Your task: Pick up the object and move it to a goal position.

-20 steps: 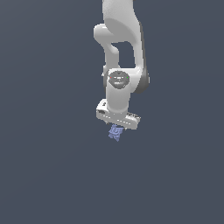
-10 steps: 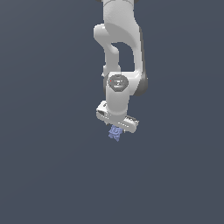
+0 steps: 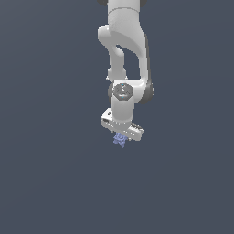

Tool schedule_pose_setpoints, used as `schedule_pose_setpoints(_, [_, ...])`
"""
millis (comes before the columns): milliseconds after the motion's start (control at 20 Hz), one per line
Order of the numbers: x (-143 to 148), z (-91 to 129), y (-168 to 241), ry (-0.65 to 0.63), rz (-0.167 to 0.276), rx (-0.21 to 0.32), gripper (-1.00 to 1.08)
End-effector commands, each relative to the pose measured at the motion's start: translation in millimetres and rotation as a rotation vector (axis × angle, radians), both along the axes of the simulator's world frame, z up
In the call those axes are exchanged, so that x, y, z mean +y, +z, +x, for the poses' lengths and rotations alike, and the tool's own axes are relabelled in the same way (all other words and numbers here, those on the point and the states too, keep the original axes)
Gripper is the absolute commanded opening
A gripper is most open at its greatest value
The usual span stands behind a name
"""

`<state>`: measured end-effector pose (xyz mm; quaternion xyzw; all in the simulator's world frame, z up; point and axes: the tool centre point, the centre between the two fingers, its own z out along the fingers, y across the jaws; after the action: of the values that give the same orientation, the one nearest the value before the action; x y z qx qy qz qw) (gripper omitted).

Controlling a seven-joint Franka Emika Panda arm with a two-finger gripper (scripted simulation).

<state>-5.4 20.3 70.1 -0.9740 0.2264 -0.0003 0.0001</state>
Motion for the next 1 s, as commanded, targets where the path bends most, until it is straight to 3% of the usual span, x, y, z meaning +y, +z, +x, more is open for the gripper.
schedule_pose_setpoints(0, [0,-1,-14,-0.001,0.0,0.001,1.0])
schedule_pose_setpoints(350, [0,0,-29,-0.003,0.0,0.001,1.0])
schedule_pose_setpoints(400, [0,0,-29,-0.003,0.0,0.001,-1.0])
schedule_pose_setpoints(950, [0,1,-28,-0.003,0.0,-0.001,-1.0])
